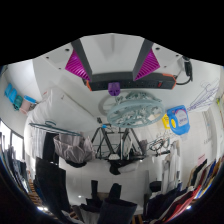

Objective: Unplug charger

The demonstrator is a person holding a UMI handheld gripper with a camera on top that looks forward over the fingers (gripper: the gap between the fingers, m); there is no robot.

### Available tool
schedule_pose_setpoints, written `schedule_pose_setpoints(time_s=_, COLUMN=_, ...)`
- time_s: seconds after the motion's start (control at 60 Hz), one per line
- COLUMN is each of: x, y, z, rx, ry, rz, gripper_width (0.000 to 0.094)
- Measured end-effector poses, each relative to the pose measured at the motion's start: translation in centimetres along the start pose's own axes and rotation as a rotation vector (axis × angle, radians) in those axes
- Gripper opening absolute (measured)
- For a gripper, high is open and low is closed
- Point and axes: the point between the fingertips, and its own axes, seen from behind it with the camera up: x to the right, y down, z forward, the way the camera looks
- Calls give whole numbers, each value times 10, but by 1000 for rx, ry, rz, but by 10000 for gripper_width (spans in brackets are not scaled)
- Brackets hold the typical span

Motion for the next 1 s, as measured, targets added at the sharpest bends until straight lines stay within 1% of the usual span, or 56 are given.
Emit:
schedule_pose_setpoints(time_s=0.267, x=-7, y=-18, z=77, rx=29, ry=-30, rz=-21, gripper_width=858)
schedule_pose_setpoints(time_s=0.517, x=-4, y=-21, z=125, rx=5, ry=-32, rz=-18, gripper_width=853)
schedule_pose_setpoints(time_s=0.55, x=-5, y=-19, z=127, rx=2, ry=-33, rz=-17, gripper_width=814)
schedule_pose_setpoints(time_s=0.65, x=-7, y=-19, z=129, rx=13, ry=-43, rz=-39, gripper_width=614)
schedule_pose_setpoints(time_s=0.7, x=-12, y=-19, z=129, rx=10, ry=-64, rz=-60, gripper_width=283)
schedule_pose_setpoints(time_s=0.717, x=-11, y=-20, z=129, rx=12, ry=-58, rz=-68, gripper_width=276)
schedule_pose_setpoints(time_s=0.783, x=-13, y=-22, z=130, rx=11, ry=-62, rz=-88, gripper_width=190)
schedule_pose_setpoints(time_s=0.833, x=-12, y=-26, z=125, rx=13, ry=-73, rz=-54, gripper_width=176)
schedule_pose_setpoints(time_s=0.867, x=-9, y=-49, z=115, rx=86, ry=-73, rz=-46, gripper_width=158)
schedule_pose_setpoints(time_s=0.9, x=3, y=-77, z=102, rx=160, ry=-19, rz=-86, gripper_width=154)
schedule_pose_setpoints(time_s=0.917, x=4, y=-89, z=97, rx=187, ry=-9, rz=-97, gripper_width=153)
schedule_pose_setpoints(time_s=0.933, x=3, y=-98, z=93, rx=199, ry=-16, rz=-93, gripper_width=153)
schedule_pose_setpoints(time_s=1.0, x=16, y=-124, z=71, rx=193, ry=-25, rz=-28, gripper_width=154)
